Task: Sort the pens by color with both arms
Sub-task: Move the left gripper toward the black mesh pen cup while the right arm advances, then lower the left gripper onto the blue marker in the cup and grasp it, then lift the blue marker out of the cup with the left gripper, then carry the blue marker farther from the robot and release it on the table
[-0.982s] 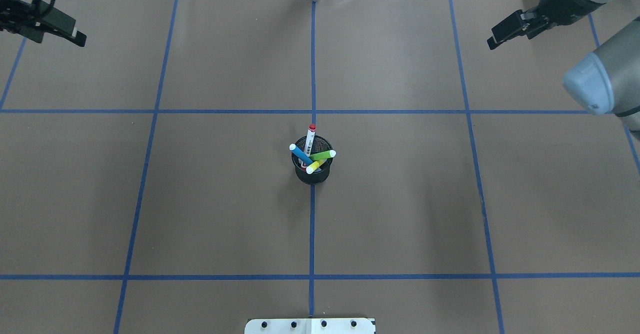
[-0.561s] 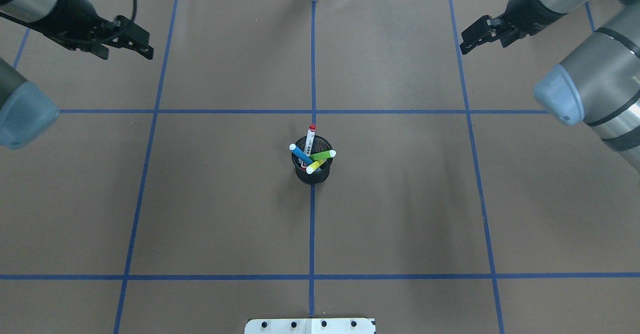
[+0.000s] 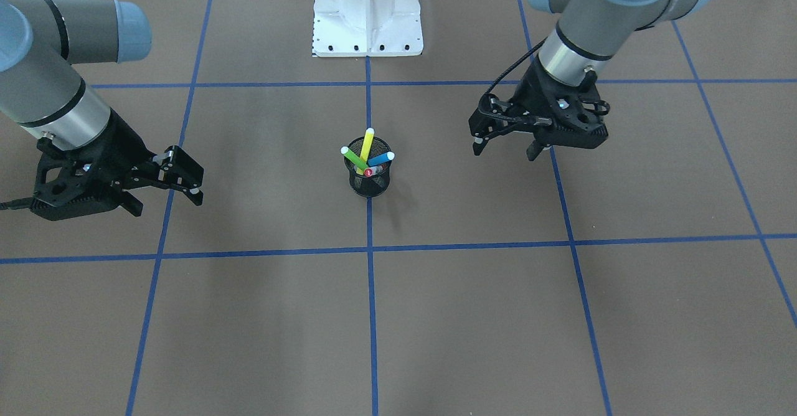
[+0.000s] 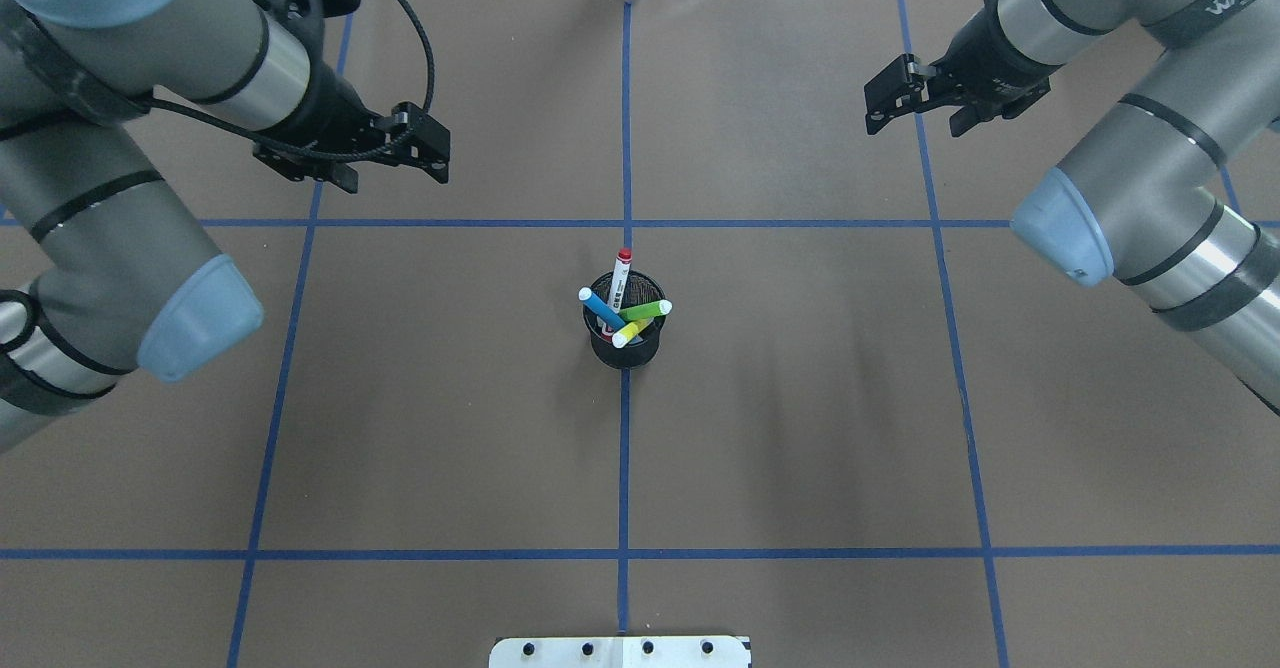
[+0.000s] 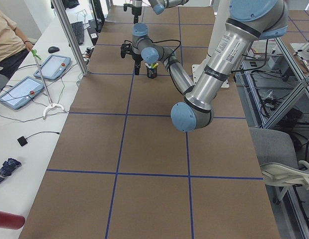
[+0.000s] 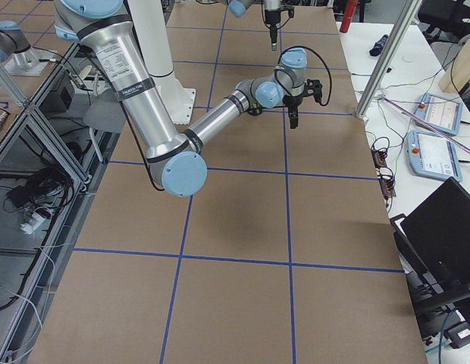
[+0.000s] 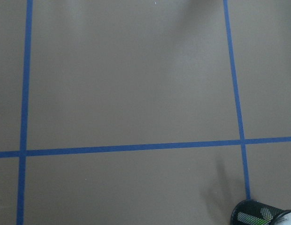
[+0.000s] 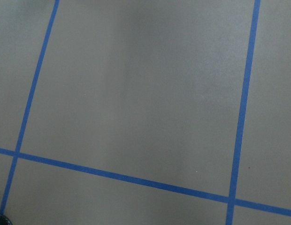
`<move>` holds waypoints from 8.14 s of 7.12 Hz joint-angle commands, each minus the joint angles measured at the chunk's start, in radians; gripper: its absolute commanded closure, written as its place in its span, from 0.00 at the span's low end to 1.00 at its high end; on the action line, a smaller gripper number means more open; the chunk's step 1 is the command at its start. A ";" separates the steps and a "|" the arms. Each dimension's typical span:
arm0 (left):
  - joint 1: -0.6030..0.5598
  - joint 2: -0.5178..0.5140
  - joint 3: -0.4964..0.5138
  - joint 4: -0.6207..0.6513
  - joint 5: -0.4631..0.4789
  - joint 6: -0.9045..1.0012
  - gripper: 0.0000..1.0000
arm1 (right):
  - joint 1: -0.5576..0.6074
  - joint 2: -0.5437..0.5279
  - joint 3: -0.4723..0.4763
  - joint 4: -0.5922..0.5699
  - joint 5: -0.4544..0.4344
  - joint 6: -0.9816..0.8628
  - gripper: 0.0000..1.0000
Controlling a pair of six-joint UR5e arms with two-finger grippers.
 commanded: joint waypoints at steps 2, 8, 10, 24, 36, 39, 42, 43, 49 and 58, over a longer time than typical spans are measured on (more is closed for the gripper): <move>0.111 -0.050 0.038 -0.008 0.011 -0.063 0.00 | -0.052 0.002 0.009 -0.055 -0.089 0.016 0.02; 0.196 -0.074 0.182 -0.229 0.088 -0.079 0.26 | -0.092 0.000 0.014 -0.061 -0.141 0.012 0.02; 0.197 -0.097 0.189 -0.260 0.086 -0.082 0.35 | -0.095 0.002 0.014 -0.061 -0.141 0.012 0.02; 0.220 -0.140 0.282 -0.318 0.074 -0.080 0.73 | -0.116 -0.001 0.011 -0.060 -0.166 0.010 0.02; 0.090 -0.140 0.134 -0.308 0.022 -0.125 1.00 | -0.104 -0.003 0.012 -0.060 -0.164 -0.001 0.02; 0.047 -0.174 0.127 -0.318 0.139 -0.173 1.00 | -0.043 -0.006 0.003 -0.063 -0.144 -0.121 0.02; 0.068 -0.226 0.189 -0.344 0.390 -0.363 1.00 | 0.069 -0.021 -0.002 -0.128 -0.074 -0.310 0.02; 0.107 -0.275 0.282 -0.408 0.486 -0.443 1.00 | 0.095 -0.023 -0.002 -0.156 -0.061 -0.361 0.02; 0.312 -0.605 0.856 -0.429 1.021 -0.691 1.00 | 0.177 -0.038 -0.035 -0.176 0.011 -0.489 0.02; 0.342 -0.685 0.969 -0.404 1.137 -0.671 0.58 | 0.160 -0.040 -0.037 -0.168 0.005 -0.486 0.02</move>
